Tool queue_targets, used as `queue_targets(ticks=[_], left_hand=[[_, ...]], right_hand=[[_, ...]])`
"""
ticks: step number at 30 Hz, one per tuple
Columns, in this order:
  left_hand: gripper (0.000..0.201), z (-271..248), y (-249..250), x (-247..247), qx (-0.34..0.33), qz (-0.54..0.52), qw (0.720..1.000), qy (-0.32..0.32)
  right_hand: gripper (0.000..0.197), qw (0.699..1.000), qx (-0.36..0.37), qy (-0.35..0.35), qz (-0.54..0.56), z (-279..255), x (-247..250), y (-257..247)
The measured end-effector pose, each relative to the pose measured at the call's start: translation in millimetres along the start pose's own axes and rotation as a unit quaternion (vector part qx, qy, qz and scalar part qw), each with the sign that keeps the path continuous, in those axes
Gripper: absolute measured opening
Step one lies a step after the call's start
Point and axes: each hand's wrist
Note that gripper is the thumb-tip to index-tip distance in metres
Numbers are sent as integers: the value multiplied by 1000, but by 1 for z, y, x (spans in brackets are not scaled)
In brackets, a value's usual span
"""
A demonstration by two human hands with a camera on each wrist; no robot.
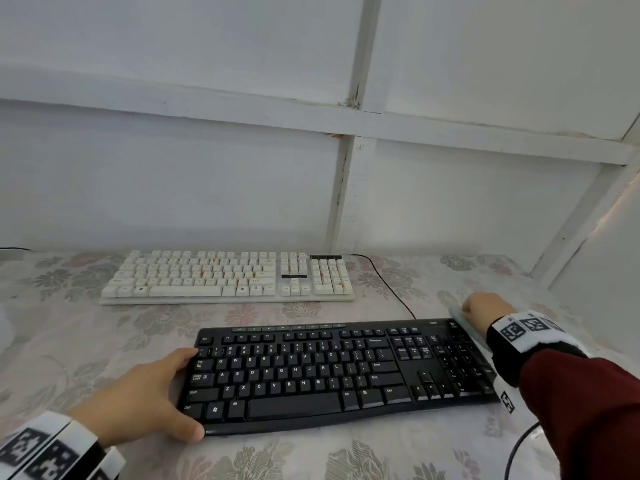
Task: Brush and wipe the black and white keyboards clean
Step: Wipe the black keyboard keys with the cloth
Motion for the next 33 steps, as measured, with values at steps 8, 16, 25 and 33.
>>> queue_targets(ticks=[8,16,25,33], left_hand=[[129,6,-6,-4,7,-35,999,23],[134,2,-2,-2,16,-31,999,6],[114,-8,12,-2,32,-10,999,12],[97,-11,16,-1,41,-3,999,15]], right_hand=[[33,983,174,-27,57,-8,-22,-56],[34,992,57,6,116,4,-26,-2],[38,999,42,-16,30,2,4,-17],[41,930,343,-18,128,-51,19,-214]])
Point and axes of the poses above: each hand's wrist, its own z-axis towards the middle knuckle, its own x-axis out of the back of the hand, y = z × x, and after that the axes turned 10 degrees about x, right-handed
